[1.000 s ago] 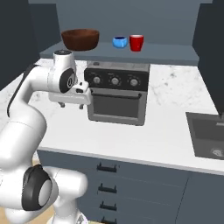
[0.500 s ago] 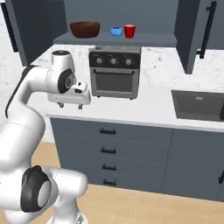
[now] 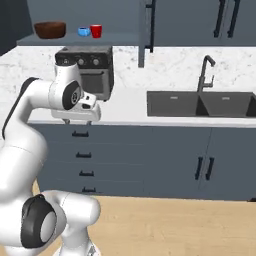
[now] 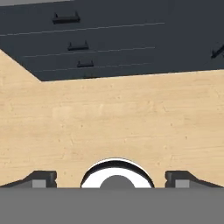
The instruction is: Gather all objects into one cabinet and sort the glasses and bowls to opposite sides.
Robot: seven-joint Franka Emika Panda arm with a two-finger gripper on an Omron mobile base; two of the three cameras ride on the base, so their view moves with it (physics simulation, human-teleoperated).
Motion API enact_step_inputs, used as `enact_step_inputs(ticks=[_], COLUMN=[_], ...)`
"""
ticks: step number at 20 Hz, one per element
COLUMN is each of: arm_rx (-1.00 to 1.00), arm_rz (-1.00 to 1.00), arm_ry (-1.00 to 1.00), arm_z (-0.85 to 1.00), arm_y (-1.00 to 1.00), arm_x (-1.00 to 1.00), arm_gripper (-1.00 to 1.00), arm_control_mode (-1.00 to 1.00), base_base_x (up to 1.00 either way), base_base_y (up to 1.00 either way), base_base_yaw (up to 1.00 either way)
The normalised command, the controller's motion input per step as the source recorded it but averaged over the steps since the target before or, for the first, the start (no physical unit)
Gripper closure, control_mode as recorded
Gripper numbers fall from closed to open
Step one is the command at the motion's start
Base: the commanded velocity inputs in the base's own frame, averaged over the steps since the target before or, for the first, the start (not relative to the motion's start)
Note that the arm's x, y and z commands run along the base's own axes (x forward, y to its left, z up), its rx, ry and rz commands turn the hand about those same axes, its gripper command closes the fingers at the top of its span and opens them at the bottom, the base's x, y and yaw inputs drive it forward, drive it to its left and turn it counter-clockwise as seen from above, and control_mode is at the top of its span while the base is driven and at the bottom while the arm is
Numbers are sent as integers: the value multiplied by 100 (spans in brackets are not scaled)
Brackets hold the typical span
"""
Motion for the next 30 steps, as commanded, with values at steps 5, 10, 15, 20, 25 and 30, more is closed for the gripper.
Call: enact_step_inputs(ticks=[5, 10, 15, 20, 25, 30], arm_rx=[0, 0, 0, 0, 0, 0], arm_rz=[0, 0, 0, 0, 0, 0], arm_ry=[0, 0, 0, 0, 0, 0], arm_z=[0, 0, 0, 0, 0, 0], arm_y=[0, 0, 0, 0, 0, 0], arm_x=[0, 0, 0, 0, 0, 0], arm_gripper=[-100, -100, -100, -100, -100, -100], arm_control_mode=[100, 100, 100, 100, 100, 100], base_base_x=[12, 11, 16, 23, 20, 21], base_base_y=[-90, -93, -86, -69, -67, -88], base_base_yaw=[-49, -46, -48, -55, -58, -51])
